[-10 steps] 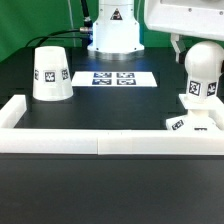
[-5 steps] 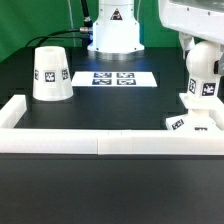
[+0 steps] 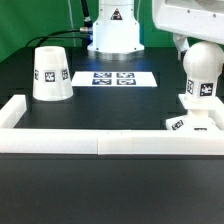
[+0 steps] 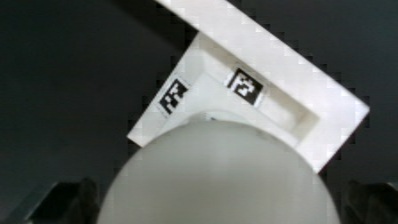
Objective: Assemble lamp
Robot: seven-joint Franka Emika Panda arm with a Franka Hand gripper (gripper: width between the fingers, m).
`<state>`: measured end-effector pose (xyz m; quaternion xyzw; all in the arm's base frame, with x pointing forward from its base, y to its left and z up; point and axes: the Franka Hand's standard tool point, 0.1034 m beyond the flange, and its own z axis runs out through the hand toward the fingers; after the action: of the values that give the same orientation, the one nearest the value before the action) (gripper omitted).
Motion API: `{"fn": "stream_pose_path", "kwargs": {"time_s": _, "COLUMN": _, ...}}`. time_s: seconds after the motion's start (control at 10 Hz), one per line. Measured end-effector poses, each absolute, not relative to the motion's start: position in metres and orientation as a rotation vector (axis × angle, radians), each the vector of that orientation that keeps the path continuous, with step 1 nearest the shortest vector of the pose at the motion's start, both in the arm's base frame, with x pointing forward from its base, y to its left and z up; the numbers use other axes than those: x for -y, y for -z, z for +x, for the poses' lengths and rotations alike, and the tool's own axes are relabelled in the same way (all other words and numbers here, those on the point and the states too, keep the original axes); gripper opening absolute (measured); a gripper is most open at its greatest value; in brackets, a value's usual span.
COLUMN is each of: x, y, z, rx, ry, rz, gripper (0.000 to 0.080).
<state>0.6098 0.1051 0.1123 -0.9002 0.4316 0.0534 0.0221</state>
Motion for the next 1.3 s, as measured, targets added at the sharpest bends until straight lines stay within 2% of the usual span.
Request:
{"fn": "stream_pose_path", "kwargs": {"time_s": 0.4, "x": -0.1046, "y": -0.1116, "z": 0.6094, "rx": -0.907, "ry": -0.154, "rz": -2.942, "gripper": 0.0699}}
{"fn": "stream_pose_path", "kwargs": {"time_s": 1.3, "x": -0.1063, "y": -0.1182, "z": 0.6172, "rx": 0.425, "ry": -0.075, "rz": -3.044, "gripper": 0.0699}}
